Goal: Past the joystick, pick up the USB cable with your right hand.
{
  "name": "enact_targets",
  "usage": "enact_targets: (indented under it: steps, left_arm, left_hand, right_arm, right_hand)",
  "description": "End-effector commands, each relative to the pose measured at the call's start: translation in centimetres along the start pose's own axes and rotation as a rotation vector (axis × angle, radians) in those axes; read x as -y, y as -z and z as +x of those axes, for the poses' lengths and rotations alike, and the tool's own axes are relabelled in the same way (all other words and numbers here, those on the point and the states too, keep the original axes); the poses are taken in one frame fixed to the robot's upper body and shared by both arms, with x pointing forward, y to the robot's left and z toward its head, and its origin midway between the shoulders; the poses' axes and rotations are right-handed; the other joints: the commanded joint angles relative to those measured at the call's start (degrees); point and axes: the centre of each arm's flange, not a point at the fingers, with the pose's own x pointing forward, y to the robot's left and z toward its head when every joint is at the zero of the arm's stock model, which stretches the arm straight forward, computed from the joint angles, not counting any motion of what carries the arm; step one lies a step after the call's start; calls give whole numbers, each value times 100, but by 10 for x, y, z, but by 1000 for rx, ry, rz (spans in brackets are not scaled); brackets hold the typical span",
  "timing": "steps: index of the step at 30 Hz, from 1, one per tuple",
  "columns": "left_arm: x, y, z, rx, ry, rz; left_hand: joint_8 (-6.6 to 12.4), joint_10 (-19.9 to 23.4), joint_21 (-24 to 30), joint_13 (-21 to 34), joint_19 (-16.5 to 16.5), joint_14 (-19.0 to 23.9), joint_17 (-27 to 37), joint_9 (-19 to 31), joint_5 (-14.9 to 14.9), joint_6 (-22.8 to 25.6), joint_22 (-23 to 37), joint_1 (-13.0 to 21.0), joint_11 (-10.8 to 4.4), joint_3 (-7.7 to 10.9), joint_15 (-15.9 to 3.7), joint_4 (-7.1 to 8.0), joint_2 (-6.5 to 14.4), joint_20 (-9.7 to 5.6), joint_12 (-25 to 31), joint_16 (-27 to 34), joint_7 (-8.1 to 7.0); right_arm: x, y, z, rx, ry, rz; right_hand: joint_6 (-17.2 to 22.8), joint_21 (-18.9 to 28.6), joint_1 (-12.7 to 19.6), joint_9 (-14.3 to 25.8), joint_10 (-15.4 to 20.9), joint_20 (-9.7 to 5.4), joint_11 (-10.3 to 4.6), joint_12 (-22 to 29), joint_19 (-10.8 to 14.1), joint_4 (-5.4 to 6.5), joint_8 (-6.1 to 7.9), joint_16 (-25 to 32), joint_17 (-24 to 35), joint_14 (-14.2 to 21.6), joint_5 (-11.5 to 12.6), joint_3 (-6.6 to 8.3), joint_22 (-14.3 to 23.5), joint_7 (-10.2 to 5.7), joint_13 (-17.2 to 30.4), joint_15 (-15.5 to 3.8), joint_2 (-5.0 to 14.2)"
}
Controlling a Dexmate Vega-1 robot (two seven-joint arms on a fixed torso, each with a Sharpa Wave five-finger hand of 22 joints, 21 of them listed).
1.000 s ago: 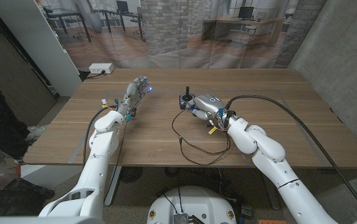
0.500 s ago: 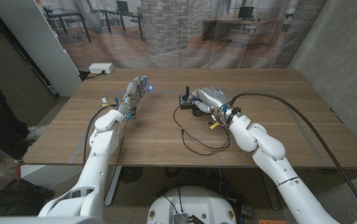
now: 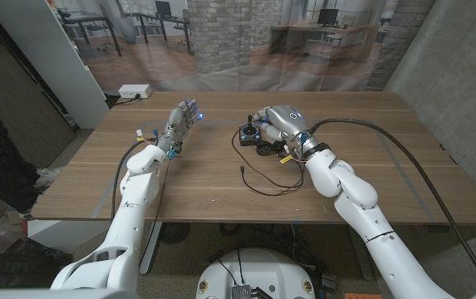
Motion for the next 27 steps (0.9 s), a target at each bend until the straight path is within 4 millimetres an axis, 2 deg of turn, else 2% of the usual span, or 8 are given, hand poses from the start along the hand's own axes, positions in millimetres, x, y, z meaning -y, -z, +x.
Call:
enact_targets:
  steps: [1, 27]
  left_arm:
    - [-2, -3, 2, 6, -2, 5]
    - [-3, -6, 2, 13, -6, 8]
  left_hand:
    - [31, 19, -6, 12, 40, 32, 12, 26, 43, -3, 31, -37, -7, -5, -3, -7, 455, 0, 8, 19, 9]
    - [29, 18, -24, 12, 48, 33, 11, 26, 46, -2, 32, -34, -17, -2, -8, -6, 458, -1, 7, 18, 21]
  right_arm:
    - [12, 10, 7, -27, 78, -27]
    - [35, 30, 13, -83, 201, -56]
  right_hand:
    - [16, 67, 9, 11, 64, -638, -68, 59, -54, 42, -19, -22, 49, 60, 13, -4, 24, -6, 234, -198, 50]
    - [39, 301, 15, 20, 77, -652, -70, 42, -169, 57, -30, -95, 236, 66, 22, -31, 21, -20, 283, -198, 44]
